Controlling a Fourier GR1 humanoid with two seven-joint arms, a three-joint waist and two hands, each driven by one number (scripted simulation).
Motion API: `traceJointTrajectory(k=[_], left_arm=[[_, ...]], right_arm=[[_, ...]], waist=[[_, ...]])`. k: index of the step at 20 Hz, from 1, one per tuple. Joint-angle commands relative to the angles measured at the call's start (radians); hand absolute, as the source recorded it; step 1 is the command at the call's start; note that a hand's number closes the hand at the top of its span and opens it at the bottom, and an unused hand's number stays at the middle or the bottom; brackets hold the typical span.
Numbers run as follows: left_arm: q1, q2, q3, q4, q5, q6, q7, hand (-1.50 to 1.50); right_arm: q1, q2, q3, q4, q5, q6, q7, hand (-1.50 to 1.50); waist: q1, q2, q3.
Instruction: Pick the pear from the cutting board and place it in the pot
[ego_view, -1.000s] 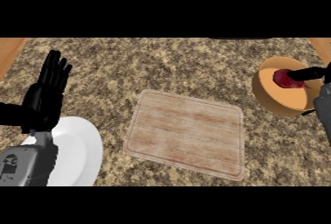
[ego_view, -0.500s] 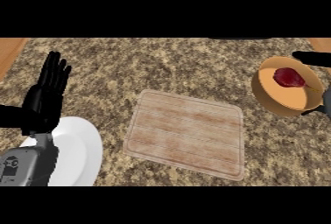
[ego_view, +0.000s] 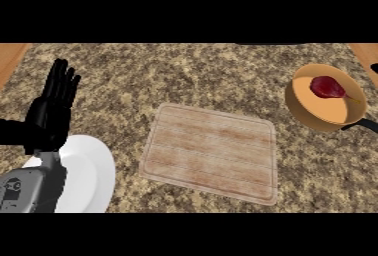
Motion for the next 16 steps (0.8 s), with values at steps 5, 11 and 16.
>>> traceJointTrajectory(k=[5, 11, 16], left_arm=[[0.014, 0.034, 0.05, -0.052, 0.03, -0.031, 0.029, 0.0], [0.043, -0.023, 0.003, -0.018, -0.02, -0.013, -0.018, 0.0], [0.011, 0.019, 0.044, -0.027, 0.01, -0.047, 0.032, 0.0]], right_arm=[[0.281, 0.001, -0.123, -0.312, -0.136, 0.017, -0.058, -1.5], [0.496, 0.029, -0.272, -0.445, -0.322, 0.079, -0.189, -1.5], [0.597, 0.051, -0.396, -0.465, -0.466, 0.17, -0.293, -1.5]], waist=[[0.001, -0.001, 0.0], [-0.005, -0.001, 0.0], [0.0, 0.0, 0.0]])
